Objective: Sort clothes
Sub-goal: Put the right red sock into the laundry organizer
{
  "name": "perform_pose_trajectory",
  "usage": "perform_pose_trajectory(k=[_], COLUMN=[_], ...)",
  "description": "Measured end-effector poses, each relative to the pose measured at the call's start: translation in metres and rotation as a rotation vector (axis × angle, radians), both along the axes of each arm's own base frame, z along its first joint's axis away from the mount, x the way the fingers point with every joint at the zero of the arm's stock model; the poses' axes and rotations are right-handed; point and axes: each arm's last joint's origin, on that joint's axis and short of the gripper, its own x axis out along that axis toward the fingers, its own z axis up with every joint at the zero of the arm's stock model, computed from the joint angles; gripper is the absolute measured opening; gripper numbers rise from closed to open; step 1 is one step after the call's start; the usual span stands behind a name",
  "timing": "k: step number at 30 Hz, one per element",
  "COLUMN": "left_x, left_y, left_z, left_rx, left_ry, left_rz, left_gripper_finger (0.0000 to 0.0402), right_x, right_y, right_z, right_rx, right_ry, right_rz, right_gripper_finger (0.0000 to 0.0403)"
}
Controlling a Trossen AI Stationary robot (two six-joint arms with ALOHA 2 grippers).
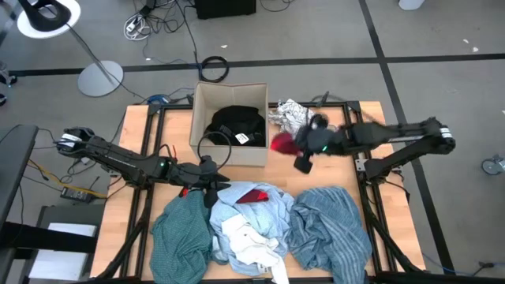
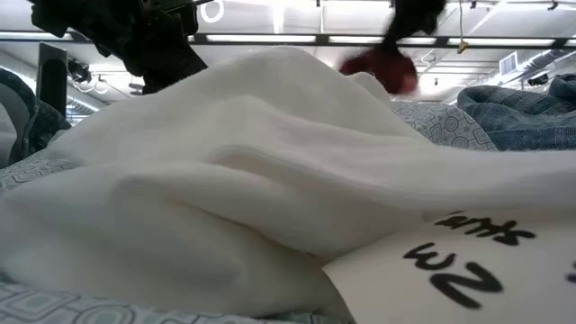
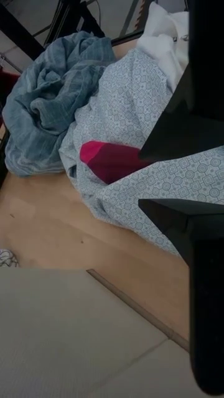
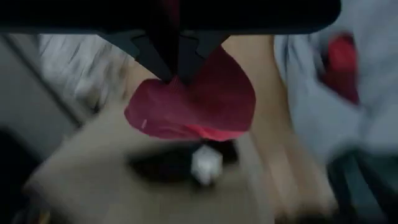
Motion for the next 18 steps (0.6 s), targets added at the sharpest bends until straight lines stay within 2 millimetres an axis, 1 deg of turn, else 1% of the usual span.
perform_pose_trajectory(k=[2, 4, 6, 8, 10, 14, 16, 18], left_x=[0.000, 0.000, 0.000, 0.000, 0.000, 0.000, 0.000, 0.000], left_y=[0.000, 0.000, 0.000, 0.000, 0.000, 0.000, 0.000, 0.000], left_z=[0.000, 0.000, 0.000, 0.000, 0.000, 0.000, 0.000, 0.000], left_rx=[0.000, 0.000, -0.001, 0.000, -0.001, -0.001, -0.001, -0.001], left_ry=[-0.002, -0.001, -0.002, -0.002, -0.002, -0.003, -0.003, -0.002], left_rz=[0.000, 0.000, 0.000, 0.001, 0.001, 0.001, 0.001, 0.001], left_gripper_finger=[0.0112, 0.0112, 0.0112, 0.0112, 0.0112, 0.0112, 0.0112, 0.0112], right_x=[0.006, 0.017, 0.032, 0.049, 0.068, 0.102, 0.116, 0.128], right_y=[-0.005, -0.011, -0.019, -0.029, -0.040, -0.065, -0.077, -0.088], right_z=[0.024, 0.042, 0.056, 0.061, 0.060, 0.046, 0.036, 0.021], right_rx=[-0.048, -0.099, -0.122, -0.121, -0.119, -0.132, -0.127, -0.104], right_ry=[-0.056, -0.107, -0.153, -0.178, -0.170, -0.148, -0.129, -0.105], right_rz=[0.020, 0.045, 0.079, 0.118, 0.149, 0.108, 0.088, 0.085], right_gripper_finger=[0.0002, 0.0002, 0.0003, 0.0005, 0.0008, 0.0017, 0.0022, 0.0027])
